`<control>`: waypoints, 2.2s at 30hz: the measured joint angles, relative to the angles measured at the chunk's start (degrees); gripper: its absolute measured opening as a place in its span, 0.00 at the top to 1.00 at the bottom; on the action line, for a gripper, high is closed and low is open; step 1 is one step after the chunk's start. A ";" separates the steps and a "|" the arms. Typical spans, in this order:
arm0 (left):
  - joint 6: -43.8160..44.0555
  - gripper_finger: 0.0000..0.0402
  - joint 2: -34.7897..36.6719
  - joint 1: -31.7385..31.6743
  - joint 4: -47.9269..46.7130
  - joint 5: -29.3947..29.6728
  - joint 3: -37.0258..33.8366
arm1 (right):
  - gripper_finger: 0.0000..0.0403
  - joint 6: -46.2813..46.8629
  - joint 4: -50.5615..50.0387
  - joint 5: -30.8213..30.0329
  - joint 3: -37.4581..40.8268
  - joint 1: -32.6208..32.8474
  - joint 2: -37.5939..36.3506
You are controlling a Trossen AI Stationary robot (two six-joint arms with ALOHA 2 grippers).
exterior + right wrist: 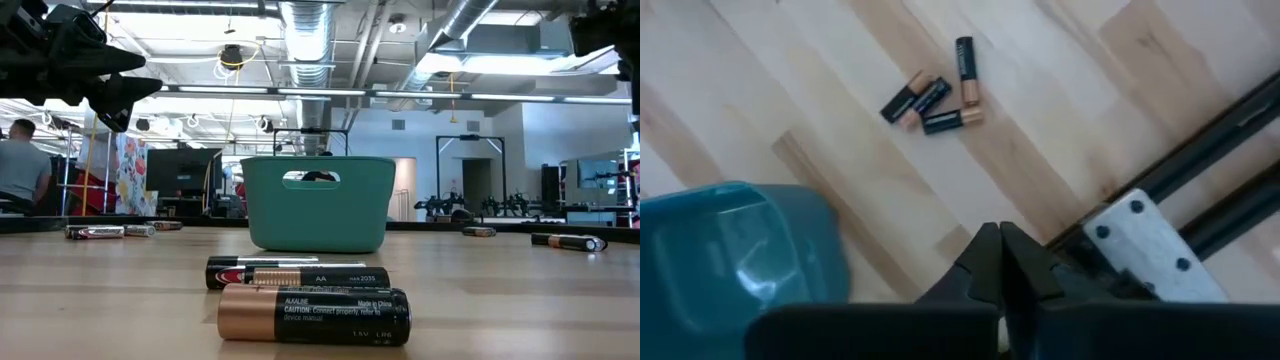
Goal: Sort batteries
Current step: Move the dark blue bin to the center of the table
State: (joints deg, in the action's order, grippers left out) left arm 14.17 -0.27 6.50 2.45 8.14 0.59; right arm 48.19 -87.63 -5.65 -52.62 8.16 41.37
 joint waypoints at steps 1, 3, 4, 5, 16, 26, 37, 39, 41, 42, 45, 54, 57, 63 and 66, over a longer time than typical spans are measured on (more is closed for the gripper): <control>0.00 0.56 0.00 -0.02 0.00 0.00 0.00 | 0.91 -0.07 0.20 0.37 0.00 0.00 0.26; 0.00 0.56 0.00 0.00 -0.01 0.00 -0.01 | 0.86 -0.52 0.58 1.06 0.00 0.00 0.67; 0.00 0.56 0.00 -0.01 0.01 0.00 0.01 | 0.84 -0.65 0.86 1.07 0.00 0.00 0.78; 0.00 0.56 0.00 -0.01 0.00 0.00 0.00 | 0.82 -0.61 1.10 1.15 0.00 0.06 0.92; 0.00 0.56 0.00 -0.01 0.00 0.00 0.00 | 0.64 4.40 4.47 2.97 2.18 9.41 4.65; 0.00 0.56 0.01 -0.01 0.00 0.00 0.00 | 0.64 8.80 9.97 2.95 5.44 19.33 10.87; 0.00 0.56 0.00 -0.01 0.00 0.00 -0.01 | 0.64 9.29 22.29 3.04 5.44 30.10 17.21; 0.00 0.56 0.00 -0.02 0.01 0.00 -0.01 | 0.64 9.26 22.12 3.04 5.44 31.53 19.29; 0.00 0.56 0.00 0.00 0.00 0.00 0.00 | 0.64 8.98 22.31 3.05 5.44 32.61 21.29; 0.00 0.56 0.00 0.00 0.01 0.00 0.00 | 0.64 8.98 22.37 3.06 5.44 32.98 22.30; 0.00 0.56 0.00 0.00 0.01 0.00 -0.01 | 0.64 8.98 22.55 3.12 5.44 33.76 24.74; 0.00 0.56 0.00 0.00 0.01 0.00 -0.01 | 0.65 8.30 24.41 3.12 5.42 34.20 28.48; 0.00 0.56 0.00 -0.02 0.01 0.00 0.01 | 0.66 8.31 25.01 3.12 5.85 33.72 28.97; 0.00 0.56 0.00 -0.02 0.00 0.00 0.00 | 0.69 9.47 32.05 4.32 11.06 32.84 29.09; 0.00 0.56 0.00 -0.01 0.01 0.00 0.00 | 0.70 10.32 34.53 4.92 12.69 32.36 29.10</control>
State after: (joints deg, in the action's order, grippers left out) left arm 14.17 -0.27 6.49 2.46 8.14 0.60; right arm 58.50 -53.11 -0.73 -39.93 40.52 70.48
